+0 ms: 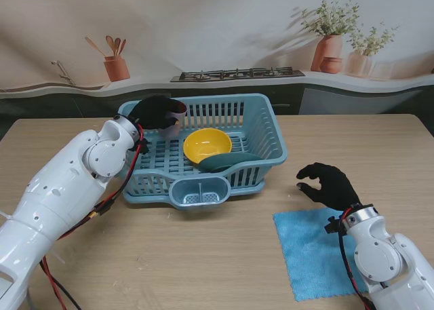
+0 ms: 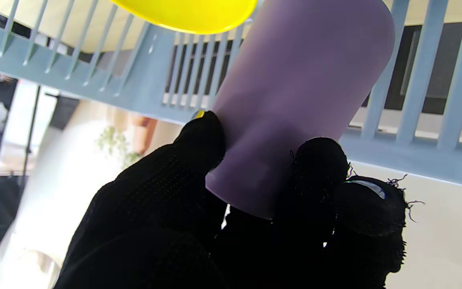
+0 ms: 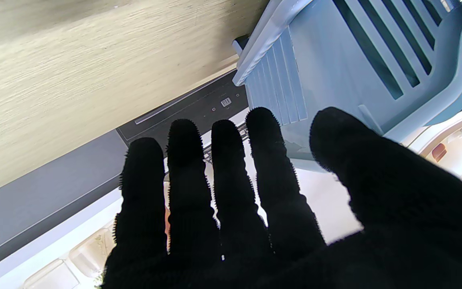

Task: Clear dishes and wipe the table

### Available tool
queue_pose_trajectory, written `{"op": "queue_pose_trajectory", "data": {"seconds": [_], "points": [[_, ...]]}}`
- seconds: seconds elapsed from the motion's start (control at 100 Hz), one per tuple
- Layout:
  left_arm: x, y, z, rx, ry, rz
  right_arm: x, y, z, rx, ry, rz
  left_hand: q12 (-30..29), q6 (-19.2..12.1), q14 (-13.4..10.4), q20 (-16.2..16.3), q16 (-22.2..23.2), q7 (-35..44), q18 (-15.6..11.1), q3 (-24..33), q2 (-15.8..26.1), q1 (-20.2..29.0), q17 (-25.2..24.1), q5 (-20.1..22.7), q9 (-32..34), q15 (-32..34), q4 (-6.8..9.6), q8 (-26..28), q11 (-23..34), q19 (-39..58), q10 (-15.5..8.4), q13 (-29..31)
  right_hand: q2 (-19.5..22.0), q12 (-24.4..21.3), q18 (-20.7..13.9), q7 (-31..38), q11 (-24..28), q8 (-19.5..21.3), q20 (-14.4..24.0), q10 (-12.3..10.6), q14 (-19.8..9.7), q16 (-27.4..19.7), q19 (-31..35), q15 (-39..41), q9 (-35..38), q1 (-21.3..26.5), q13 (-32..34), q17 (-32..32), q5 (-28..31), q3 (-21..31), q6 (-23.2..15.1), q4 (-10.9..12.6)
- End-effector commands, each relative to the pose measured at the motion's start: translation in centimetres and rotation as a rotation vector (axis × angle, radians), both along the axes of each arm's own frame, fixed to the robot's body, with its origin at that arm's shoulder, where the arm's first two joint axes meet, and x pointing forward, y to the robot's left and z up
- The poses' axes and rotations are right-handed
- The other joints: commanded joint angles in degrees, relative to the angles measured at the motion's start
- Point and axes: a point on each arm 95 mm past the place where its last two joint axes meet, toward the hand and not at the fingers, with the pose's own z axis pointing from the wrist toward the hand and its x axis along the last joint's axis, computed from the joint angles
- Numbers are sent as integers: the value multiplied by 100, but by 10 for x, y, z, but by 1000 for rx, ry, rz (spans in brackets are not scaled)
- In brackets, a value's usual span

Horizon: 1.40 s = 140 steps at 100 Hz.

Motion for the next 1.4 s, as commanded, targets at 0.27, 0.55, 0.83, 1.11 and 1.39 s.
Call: {"op": "queue_pose_trajectory", "data": {"seconds": [0.27,0.55,0.83,1.11,1.39], "points": [[-5,-17,10,-17,16,-53,-1,1,-3,0,9,7,48,-305,161,23,-33,344,189,271,400,578,-70,89,320,29,173,37,353,-41,571,-119,142,-32,-147,15,-6,-3,88,-60,-74,54,41,59,42,72,25,-58,-16,-62,-27,31],[0,-18,-2,-21,38,-7,-1,1,-4,0,12,6,-3,-289,166,16,-160,266,189,309,361,580,-187,141,351,-205,185,-47,243,-144,545,-154,145,-33,-134,15,-11,-4,90,-59,-72,54,41,59,34,70,22,-59,-14,-68,-25,30],[4,-15,-17,-36,78,66,-1,2,-5,1,17,8,-112,-223,289,-81,-425,7,189,272,363,618,-473,209,359,-717,211,-365,-213,-713,522,-370,147,-33,-141,16,-11,-7,91,-61,-76,55,39,61,40,70,26,-60,-16,-68,-28,31],[5,-13,-26,-46,110,118,-1,3,-6,3,21,7,-193,-91,385,-258,-785,-507,189,212,376,625,-876,359,324,-1336,239,-850,-799,-1440,487,-686,159,-31,-147,13,-10,-12,92,-55,-72,55,38,59,38,72,20,-63,-19,-74,-28,28],[3,-15,-30,-39,136,145,0,4,-6,3,22,6,-201,-87,395,-339,-912,-655,189,39,466,632,-1461,380,266,-1506,259,-941,-919,-2028,463,-809,160,-31,-146,17,-9,-13,94,-56,-82,56,36,61,38,73,23,-69,-13,-80,-29,30]]}}
